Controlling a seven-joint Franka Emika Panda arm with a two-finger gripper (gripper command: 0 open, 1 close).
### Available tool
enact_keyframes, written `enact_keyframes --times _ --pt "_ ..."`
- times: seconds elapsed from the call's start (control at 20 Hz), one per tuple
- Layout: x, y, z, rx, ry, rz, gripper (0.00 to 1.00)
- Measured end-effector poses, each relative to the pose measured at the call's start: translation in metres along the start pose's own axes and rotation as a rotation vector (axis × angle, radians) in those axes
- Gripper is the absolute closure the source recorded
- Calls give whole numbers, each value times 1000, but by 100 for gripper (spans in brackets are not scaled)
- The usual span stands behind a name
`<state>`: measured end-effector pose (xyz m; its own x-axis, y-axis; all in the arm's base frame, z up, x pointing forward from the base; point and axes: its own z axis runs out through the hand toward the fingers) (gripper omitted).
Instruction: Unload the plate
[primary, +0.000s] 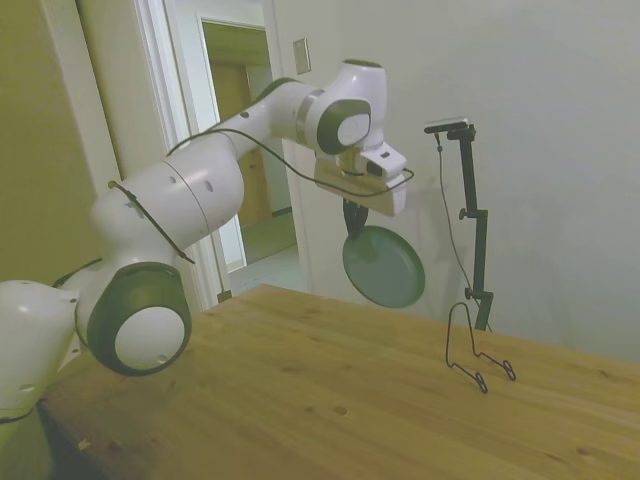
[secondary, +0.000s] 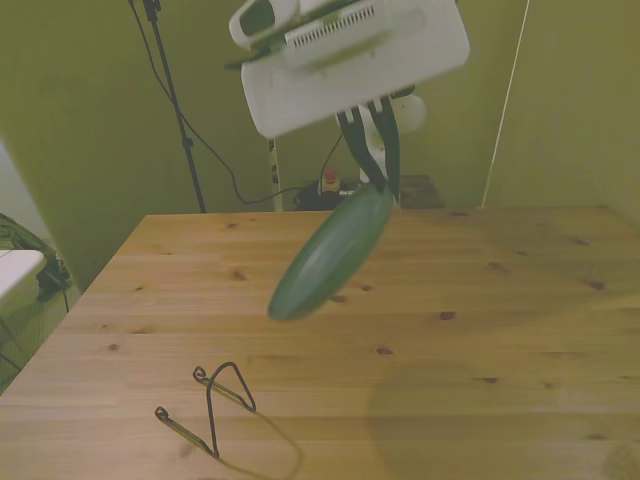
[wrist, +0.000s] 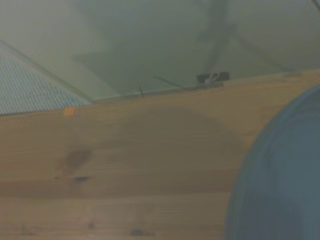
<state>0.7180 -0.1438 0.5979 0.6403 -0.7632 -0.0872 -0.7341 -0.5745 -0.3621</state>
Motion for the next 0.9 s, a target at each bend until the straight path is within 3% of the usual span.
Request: enact_keyframes --times 0.15,0.3,0.55,0.9 --pt "8 0 44 -33 -44 8 100" --pt "2 -11 68 -47 -69 3 100" --pt "-22 -38 80 -38 -78 -30 100" --pt "-28 -43 79 -24 -84 -41 100"
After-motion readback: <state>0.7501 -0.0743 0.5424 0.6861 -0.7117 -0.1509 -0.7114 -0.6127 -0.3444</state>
